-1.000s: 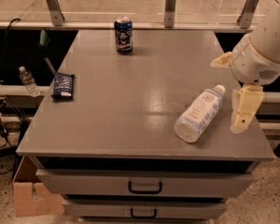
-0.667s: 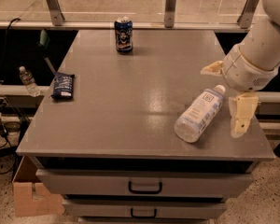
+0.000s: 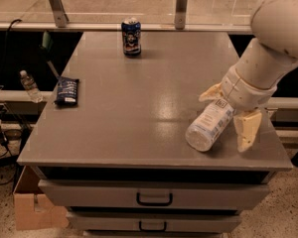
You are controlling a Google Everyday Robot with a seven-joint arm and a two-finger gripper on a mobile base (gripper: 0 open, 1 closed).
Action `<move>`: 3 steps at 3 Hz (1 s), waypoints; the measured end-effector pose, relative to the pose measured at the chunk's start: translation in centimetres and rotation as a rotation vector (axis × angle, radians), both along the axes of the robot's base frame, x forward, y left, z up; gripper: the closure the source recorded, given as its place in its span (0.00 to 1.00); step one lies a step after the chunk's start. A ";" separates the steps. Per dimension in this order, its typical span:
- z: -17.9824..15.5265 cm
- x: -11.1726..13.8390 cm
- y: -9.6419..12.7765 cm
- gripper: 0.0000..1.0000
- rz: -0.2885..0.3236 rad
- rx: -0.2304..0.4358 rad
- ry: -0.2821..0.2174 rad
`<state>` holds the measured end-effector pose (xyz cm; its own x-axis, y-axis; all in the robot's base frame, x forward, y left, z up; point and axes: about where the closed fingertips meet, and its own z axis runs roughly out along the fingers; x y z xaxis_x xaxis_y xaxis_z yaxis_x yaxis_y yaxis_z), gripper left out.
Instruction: Move blue plastic bottle near rxbar blueberry
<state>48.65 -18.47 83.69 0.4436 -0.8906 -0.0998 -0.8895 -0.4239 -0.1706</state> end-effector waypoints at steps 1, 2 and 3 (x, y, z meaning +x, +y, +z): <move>-0.9 -0.2 0.8 0.39 0.065 -0.030 0.011; -0.8 -0.1 0.8 0.62 0.071 -0.036 0.011; -0.6 -0.1 0.8 0.87 0.071 -0.036 0.011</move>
Offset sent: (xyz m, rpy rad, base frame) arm 0.0140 0.0061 -0.0030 -0.0745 -0.0010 0.0500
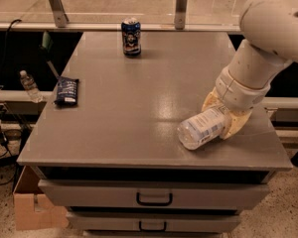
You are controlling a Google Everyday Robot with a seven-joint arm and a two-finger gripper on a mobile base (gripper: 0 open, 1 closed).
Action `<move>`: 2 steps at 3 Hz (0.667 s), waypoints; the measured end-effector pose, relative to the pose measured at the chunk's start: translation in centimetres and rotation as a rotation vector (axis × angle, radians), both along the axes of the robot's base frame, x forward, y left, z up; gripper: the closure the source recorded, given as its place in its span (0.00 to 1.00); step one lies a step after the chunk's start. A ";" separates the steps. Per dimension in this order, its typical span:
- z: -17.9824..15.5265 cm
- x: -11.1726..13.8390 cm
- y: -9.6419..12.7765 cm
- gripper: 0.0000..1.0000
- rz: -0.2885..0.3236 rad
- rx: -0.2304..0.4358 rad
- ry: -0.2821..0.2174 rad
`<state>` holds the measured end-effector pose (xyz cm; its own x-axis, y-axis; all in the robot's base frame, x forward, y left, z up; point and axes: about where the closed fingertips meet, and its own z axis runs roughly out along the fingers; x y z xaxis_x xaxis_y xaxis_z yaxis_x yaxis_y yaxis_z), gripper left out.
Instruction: Move blue plastic bottle near rxbar blueberry
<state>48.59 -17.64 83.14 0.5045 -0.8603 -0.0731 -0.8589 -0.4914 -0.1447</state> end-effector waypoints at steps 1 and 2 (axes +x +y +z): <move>4.5 1.7 -1.6 1.00 -0.114 0.014 -0.046; 5.7 2.3 -1.4 1.00 -0.112 0.029 -0.083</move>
Offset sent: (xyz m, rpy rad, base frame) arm 0.0091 -0.0079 0.0223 0.0051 -0.0213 -0.0586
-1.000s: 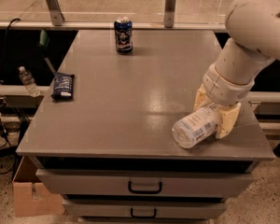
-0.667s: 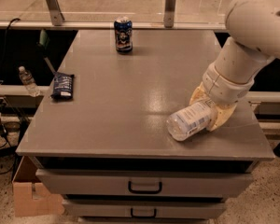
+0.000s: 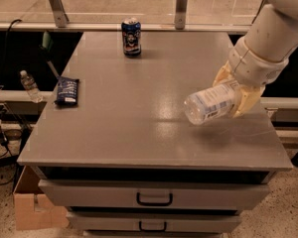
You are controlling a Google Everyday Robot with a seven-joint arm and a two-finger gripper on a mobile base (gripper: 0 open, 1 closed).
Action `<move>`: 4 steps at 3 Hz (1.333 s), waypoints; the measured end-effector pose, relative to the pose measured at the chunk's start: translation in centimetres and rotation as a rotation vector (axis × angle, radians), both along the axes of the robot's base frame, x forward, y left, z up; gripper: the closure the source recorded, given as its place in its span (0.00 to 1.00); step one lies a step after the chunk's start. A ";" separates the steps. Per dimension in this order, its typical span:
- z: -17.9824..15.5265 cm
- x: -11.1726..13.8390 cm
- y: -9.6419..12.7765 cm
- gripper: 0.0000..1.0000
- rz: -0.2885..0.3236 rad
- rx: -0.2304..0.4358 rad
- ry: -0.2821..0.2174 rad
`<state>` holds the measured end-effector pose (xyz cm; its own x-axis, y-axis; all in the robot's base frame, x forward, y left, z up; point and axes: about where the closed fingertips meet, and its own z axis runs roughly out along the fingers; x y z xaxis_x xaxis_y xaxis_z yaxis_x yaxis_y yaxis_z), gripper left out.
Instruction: Move blue plastic bottle near rxbar blueberry
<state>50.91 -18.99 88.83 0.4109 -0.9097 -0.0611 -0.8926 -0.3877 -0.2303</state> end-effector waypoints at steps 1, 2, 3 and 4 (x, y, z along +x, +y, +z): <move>-0.3 -0.1 0.0 1.00 0.003 -0.002 0.006; -0.4 0.7 1.5 1.00 0.026 0.016 0.003; -0.1 3.0 5.2 1.00 0.065 0.022 -0.015; -0.1 5.6 10.2 1.00 0.108 0.009 -0.007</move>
Offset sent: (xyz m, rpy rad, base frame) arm 0.0169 0.0330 -0.0053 0.0418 0.0056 0.0564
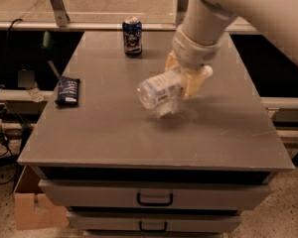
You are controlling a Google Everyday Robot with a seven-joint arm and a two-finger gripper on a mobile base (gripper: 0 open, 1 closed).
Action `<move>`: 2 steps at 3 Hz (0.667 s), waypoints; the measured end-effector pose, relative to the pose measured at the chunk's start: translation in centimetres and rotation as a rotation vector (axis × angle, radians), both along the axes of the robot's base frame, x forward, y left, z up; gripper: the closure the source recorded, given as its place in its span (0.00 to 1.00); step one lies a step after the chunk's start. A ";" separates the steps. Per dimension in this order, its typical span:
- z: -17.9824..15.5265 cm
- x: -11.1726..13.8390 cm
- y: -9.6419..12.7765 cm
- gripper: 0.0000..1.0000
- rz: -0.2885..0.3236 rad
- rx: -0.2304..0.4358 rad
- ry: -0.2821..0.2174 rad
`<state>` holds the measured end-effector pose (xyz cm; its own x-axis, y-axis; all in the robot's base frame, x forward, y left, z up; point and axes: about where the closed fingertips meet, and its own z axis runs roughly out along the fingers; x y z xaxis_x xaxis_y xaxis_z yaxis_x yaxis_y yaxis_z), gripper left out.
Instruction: Move blue plastic bottle near rxbar blueberry
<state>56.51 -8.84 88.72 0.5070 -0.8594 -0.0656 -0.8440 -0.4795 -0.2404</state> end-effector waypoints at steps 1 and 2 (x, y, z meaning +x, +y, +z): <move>-0.7 1.5 5.1 1.00 0.010 0.010 0.013; -1.5 2.7 8.3 1.00 -0.017 0.004 0.029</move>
Offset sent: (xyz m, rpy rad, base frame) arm 0.0430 0.1251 -0.0250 -0.0119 0.0573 -0.0649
